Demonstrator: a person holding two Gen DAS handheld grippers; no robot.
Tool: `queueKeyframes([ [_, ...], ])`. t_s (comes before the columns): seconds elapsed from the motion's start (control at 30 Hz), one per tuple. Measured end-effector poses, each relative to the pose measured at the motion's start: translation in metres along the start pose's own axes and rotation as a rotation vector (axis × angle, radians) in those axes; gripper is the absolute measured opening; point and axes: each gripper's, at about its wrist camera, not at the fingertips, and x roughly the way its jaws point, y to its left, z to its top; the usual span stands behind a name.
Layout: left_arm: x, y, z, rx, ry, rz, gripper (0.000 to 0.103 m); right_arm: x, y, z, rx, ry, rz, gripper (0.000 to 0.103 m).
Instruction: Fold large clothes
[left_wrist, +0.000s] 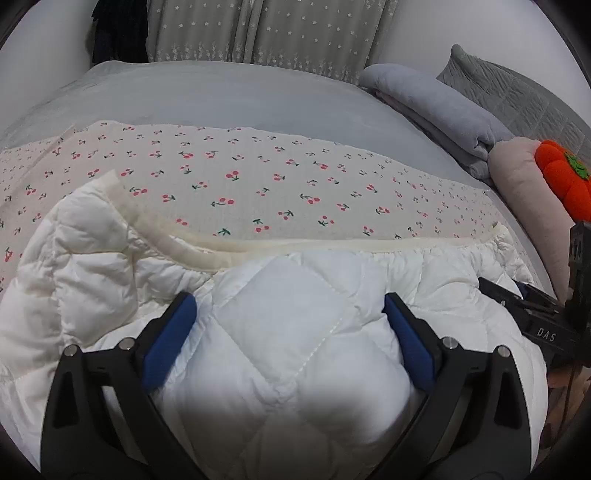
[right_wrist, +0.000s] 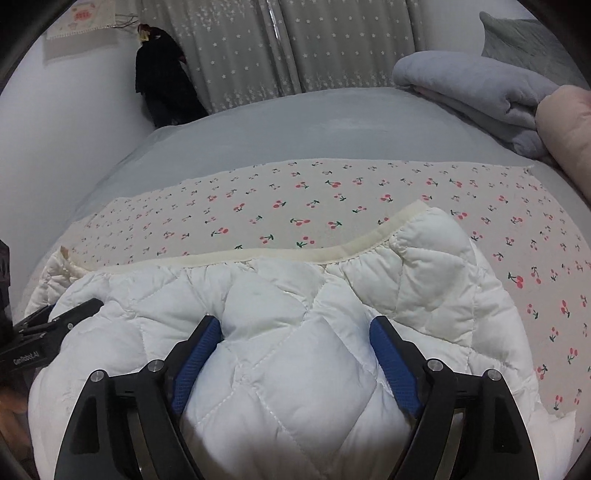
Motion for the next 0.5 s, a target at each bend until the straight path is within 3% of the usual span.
queueKeyframes([
  [0.13, -0.008, -0.004, 0.000, 0.010, 0.004, 0.019, 0.100, -0.005, 0.002, 0.001, -0.013, 0.008, -0.018, 0.084],
  [0.23, -0.036, 0.002, -0.001, 0.003, -0.022, 0.018, 0.099, -0.030, -0.001, 0.001, -0.032, -0.021, -0.029, 0.083],
  [0.33, -0.077, 0.022, -0.009, -0.046, -0.102, -0.025, 0.099, -0.067, -0.018, -0.006, 0.019, -0.107, -0.036, 0.083],
  [0.4, -0.094, 0.041, -0.018, -0.077, -0.132, -0.012, 0.099, -0.079, -0.033, -0.009, 0.063, -0.118, -0.049, 0.083],
  [0.5, -0.091, 0.072, -0.029, -0.160, -0.096, 0.018, 0.098, -0.083, -0.060, -0.016, 0.132, -0.111, -0.043, 0.083],
])
